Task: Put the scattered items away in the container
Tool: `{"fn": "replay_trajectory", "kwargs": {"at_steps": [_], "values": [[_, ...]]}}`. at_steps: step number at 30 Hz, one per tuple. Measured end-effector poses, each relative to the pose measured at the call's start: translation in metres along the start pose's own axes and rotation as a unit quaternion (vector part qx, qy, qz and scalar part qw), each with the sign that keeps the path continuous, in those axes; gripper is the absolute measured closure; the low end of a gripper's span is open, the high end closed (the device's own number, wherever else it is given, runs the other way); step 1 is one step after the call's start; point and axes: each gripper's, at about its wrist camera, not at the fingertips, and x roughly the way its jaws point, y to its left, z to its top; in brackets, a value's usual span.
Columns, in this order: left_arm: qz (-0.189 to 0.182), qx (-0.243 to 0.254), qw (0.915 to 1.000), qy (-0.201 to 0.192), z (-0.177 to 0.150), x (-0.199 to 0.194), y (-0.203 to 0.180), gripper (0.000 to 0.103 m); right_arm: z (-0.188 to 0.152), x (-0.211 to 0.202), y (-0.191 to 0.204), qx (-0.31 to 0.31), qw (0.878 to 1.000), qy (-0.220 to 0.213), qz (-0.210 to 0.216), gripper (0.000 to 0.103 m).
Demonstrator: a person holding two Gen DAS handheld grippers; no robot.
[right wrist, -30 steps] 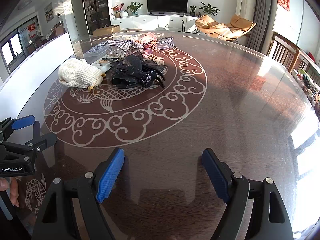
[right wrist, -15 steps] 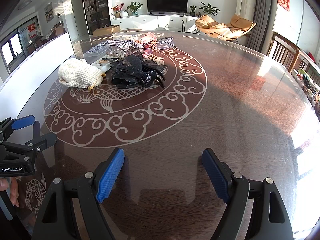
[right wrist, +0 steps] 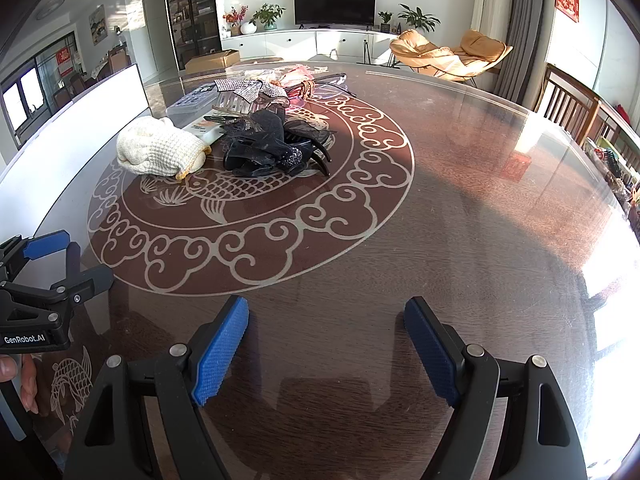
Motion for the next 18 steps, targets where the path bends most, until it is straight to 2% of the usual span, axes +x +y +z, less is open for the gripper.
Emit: {"fn": "replay_trajectory", "kwargs": {"at_steps": [18], "values": [[0.000, 0.000, 1.0000, 0.000, -0.0004, 0.0010, 0.0000, 0.000, -0.0001, 0.0000, 0.0001, 0.000, 1.000, 0.000, 0.000, 0.022]]}}
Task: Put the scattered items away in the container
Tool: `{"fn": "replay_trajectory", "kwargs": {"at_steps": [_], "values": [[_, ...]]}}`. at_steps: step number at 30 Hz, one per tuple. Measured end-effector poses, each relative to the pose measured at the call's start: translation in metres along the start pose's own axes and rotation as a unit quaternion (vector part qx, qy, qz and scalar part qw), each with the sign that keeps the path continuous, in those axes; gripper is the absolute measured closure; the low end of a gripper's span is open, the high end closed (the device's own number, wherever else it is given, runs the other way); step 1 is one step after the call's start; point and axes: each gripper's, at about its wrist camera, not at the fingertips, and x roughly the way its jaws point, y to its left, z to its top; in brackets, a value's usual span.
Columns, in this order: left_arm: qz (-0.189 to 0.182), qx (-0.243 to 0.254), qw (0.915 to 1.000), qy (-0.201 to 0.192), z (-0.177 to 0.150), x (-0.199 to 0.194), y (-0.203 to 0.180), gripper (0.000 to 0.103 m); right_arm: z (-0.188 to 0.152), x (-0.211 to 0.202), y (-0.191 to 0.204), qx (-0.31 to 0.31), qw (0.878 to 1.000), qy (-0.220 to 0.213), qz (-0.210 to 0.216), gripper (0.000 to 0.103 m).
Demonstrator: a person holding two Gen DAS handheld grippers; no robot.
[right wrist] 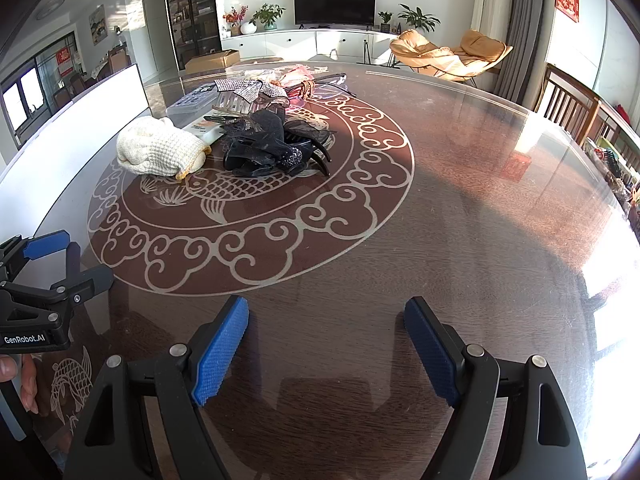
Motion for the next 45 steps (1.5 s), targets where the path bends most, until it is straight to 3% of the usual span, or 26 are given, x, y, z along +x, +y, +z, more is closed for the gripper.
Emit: {"fn": "replay_trajectory", "kwargs": {"at_steps": [28, 33, 38, 41, 45], "values": [[0.000, 0.001, 1.0000, 0.000, -0.001, 0.000, 0.000, 0.000, 0.000, 0.000, 0.000, 0.000, 1.000, 0.000, 0.000, 0.022], [-0.034, 0.047, 0.9983, 0.010, -0.004, -0.001, 0.017, 0.000, 0.000, 0.000, 0.000, 0.000, 1.000, 0.000, 0.000, 0.022], [0.004, -0.009, 0.9998, 0.018, -0.006, -0.002, 0.055, 0.000, 0.001, 0.001, 0.000, -0.003, 1.000, 0.000, 0.004, 0.020], [0.011, -0.016, 0.9998, 0.006, -0.008, -0.002, 0.057, 0.000, 0.017, 0.010, 0.006, -0.044, 0.999, -0.003, 0.014, 0.021], [0.016, -0.022, 0.9996, 0.001, -0.007, -0.001, 0.057, 0.000, 0.062, 0.019, 0.015, -0.085, 0.995, -0.033, 0.033, 0.021]]}}
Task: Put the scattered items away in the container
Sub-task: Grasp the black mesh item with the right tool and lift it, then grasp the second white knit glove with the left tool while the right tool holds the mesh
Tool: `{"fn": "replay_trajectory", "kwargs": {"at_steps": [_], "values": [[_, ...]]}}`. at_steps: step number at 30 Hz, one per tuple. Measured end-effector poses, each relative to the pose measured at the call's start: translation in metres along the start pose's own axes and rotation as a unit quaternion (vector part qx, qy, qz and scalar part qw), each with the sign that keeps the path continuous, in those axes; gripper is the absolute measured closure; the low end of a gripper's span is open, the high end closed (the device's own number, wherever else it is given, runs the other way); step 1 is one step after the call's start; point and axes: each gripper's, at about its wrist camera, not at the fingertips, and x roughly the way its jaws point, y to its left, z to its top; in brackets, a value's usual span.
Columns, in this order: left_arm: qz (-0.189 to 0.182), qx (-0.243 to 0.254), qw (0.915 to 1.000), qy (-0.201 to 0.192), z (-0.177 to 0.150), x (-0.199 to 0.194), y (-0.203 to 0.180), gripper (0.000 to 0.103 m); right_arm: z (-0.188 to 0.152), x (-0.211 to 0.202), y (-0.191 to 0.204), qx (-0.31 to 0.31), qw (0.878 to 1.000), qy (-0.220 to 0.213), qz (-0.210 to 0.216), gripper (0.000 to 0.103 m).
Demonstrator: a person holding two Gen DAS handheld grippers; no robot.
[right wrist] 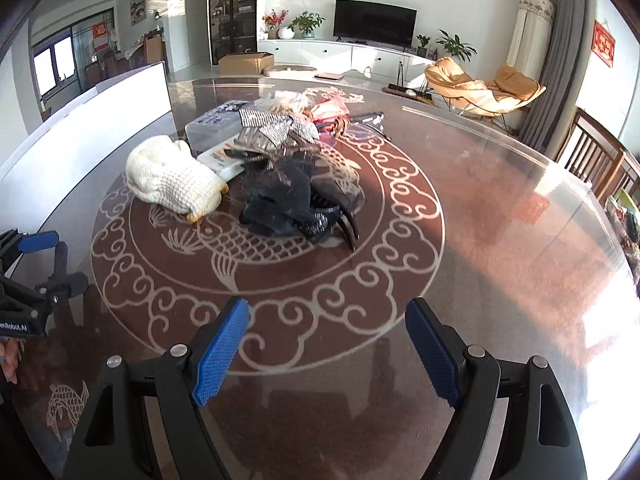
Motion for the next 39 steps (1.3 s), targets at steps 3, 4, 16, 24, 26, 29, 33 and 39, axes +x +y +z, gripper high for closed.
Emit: {"fn": "replay_trajectory", "kwargs": {"at_steps": [3, 4, 16, 24, 26, 29, 33, 39], "values": [[0.000, 0.000, 1.0000, 0.000, 0.002, 0.002, -0.001, 0.000, 0.034, 0.018, 0.001, -0.009, 0.999, -0.006, 0.035, 0.021], [0.000, -0.001, 1.0000, 0.000, 0.002, 0.002, -0.001, 0.000, 0.044, 0.026, 0.002, -0.009, 0.999, -0.002, 0.044, 0.021], [0.001, -0.001, 1.0000, 0.001, 0.005, 0.005, -0.003, 0.000, 0.049, 0.075, 0.001, -0.008, 0.996, 0.069, 0.047, 0.032], [-0.107, -0.069, 0.9918, -0.011, 0.018, 0.005, -0.009, 0.000, -0.031, 0.012, -0.016, 0.025, 0.999, 0.031, 0.017, 0.031], [-0.146, -0.109, 0.9832, -0.011, 0.033, 0.012, -0.013, 0.000, -0.038, 0.007, -0.017, 0.031, 0.999, 0.026, 0.014, 0.031], [-0.079, -0.152, 0.9846, -0.034, 0.060, 0.024, -0.023, 0.000, -0.037, 0.006, -0.017, 0.032, 0.999, 0.026, 0.012, 0.031], [-0.015, -0.154, 0.9870, -0.042, 0.095, 0.051, -0.040, 0.000, -0.037, 0.005, -0.018, 0.033, 0.999, 0.026, 0.013, 0.031], [-0.066, -0.129, 0.9879, -0.056, 0.100, 0.069, -0.027, 0.048, -0.037, 0.005, -0.017, 0.033, 0.999, 0.026, 0.013, 0.031]]}}
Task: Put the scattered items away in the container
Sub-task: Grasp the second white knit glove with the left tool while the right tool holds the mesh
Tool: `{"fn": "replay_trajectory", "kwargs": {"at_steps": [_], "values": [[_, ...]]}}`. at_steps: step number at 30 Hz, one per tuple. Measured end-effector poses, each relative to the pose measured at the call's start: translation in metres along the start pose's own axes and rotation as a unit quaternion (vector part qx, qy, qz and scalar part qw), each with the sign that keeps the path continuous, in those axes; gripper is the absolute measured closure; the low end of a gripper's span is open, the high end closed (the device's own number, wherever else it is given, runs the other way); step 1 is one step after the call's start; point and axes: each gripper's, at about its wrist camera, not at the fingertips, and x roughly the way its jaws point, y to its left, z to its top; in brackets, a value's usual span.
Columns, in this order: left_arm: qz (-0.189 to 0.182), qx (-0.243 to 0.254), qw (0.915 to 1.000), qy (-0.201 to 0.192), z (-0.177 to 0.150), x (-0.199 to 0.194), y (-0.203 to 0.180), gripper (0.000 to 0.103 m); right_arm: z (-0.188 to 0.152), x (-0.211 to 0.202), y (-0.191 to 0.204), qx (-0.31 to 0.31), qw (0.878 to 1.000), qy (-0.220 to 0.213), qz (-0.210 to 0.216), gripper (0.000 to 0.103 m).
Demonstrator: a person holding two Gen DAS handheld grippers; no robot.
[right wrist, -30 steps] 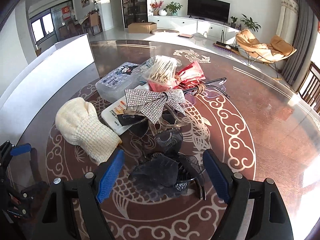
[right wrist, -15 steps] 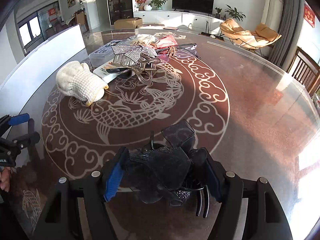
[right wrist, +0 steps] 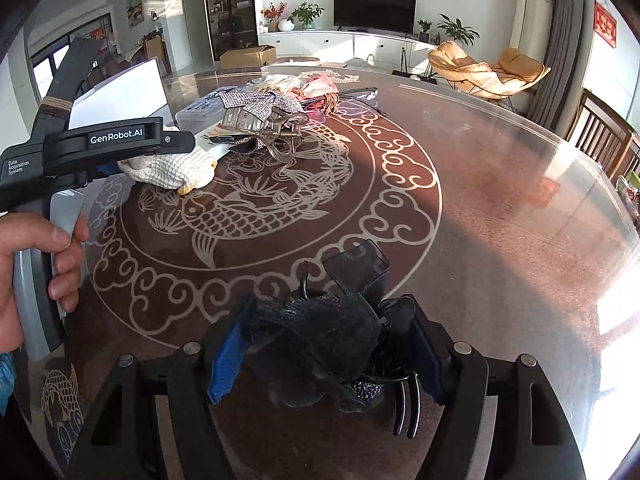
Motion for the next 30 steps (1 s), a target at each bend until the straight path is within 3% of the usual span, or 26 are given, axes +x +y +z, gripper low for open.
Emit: {"fn": "replay_trajectory", "kwargs": {"at_steps": [4, 6, 7, 9, 11, 12, 15, 20, 24, 27, 30], "values": [[-0.047, 0.080, 0.9950, 0.036, -0.016, -0.024, 0.014, 0.054, 0.000, 0.000, 0.000, 0.000, 1.000, 0.000, 0.000, 0.031], [-0.113, 0.116, 0.9825, 0.093, -0.029, -0.042, 0.020, 0.054, 0.000, 0.000, 0.000, 0.000, 1.000, 0.000, 0.000, 0.031], [-0.118, 0.137, 0.9777, 0.107, -0.037, -0.053, 0.023, 0.053, 0.000, 0.000, 0.000, 0.000, 1.000, 0.000, -0.001, 0.031], [-0.069, 0.166, 0.9795, 0.091, -0.050, -0.073, 0.031, 0.040, 0.001, 0.000, 0.001, 0.000, 1.000, 0.000, -0.001, 0.031], [-0.016, 0.152, 0.9865, 0.057, -0.055, -0.088, 0.044, 0.023, 0.003, 0.000, 0.001, 0.000, 1.000, 0.000, -0.002, 0.031], [-0.008, 0.135, 0.9900, 0.040, -0.057, -0.094, 0.049, 0.018, 0.003, 0.000, 0.001, 0.000, 1.000, 0.000, -0.002, 0.031], [-0.025, 0.083, 0.9961, 0.016, -0.061, -0.100, 0.058, 0.017, 0.002, -0.001, 0.001, 0.001, 1.000, 0.001, -0.002, 0.030], [0.030, 0.050, 0.9983, 0.002, -0.055, -0.082, 0.055, 0.016, 0.002, -0.001, -0.001, 0.003, 1.000, 0.002, -0.002, 0.028], [-0.057, 0.079, 0.9925, 0.073, -0.058, -0.083, 0.053, 0.017, 0.001, -0.001, -0.001, 0.003, 1.000, 0.002, -0.002, 0.027], [-0.117, 0.123, 0.9796, 0.108, -0.070, -0.105, 0.049, 0.017, 0.001, -0.001, -0.001, 0.003, 1.000, 0.002, -0.002, 0.027], [-0.096, 0.162, 0.9783, 0.087, -0.076, -0.125, 0.052, 0.016, 0.001, -0.001, -0.001, 0.003, 1.000, 0.002, -0.002, 0.027]]}}
